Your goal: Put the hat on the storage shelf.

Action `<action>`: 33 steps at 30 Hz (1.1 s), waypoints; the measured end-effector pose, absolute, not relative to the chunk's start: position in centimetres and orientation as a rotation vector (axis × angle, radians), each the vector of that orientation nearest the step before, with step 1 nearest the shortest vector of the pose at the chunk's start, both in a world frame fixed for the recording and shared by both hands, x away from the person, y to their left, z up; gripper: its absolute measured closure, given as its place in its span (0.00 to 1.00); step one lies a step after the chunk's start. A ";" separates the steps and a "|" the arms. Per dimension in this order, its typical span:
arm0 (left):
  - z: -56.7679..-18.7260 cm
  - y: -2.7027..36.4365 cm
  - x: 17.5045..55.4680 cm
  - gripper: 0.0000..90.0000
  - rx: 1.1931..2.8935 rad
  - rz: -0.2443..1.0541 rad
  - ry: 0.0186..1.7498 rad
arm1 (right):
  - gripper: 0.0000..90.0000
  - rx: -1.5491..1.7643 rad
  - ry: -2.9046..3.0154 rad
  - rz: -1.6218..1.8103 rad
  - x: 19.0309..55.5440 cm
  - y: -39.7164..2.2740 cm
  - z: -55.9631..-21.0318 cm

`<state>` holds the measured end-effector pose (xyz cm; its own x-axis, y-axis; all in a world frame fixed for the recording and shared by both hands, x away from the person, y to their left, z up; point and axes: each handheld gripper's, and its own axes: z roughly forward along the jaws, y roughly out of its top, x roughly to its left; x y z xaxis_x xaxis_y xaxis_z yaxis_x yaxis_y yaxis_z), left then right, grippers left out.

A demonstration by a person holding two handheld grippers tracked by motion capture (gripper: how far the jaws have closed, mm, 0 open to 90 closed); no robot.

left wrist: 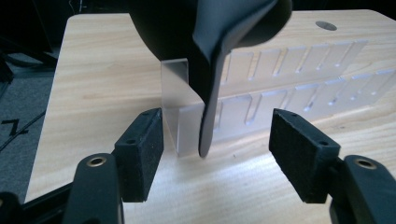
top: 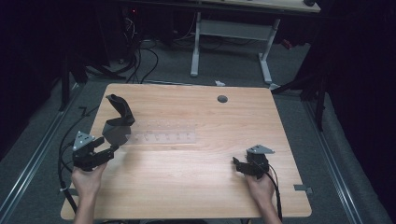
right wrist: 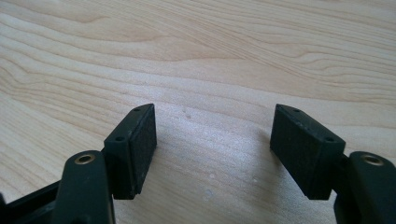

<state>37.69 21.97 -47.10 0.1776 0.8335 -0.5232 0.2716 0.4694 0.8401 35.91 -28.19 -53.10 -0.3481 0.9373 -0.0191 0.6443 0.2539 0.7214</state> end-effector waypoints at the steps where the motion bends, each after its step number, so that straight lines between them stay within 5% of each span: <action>1: -47.1 22.0 37.4 0.40 1.058 0.523 1.382 | 0.35 1.435 2.082 0.871 35.9 -28.2 -53.1; 33: -48.9 17.4 33.0 0.40 1.078 0.339 1.343 | 0.35 1.435 2.085 0.873 35.9 -28.1 -53.1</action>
<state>32.96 17.45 -48.88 0.2627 0.7462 -0.6117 0.3664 0.5093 0.7787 35.92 -28.13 -53.10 -0.3501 0.9365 -0.0182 0.6444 0.2548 0.7210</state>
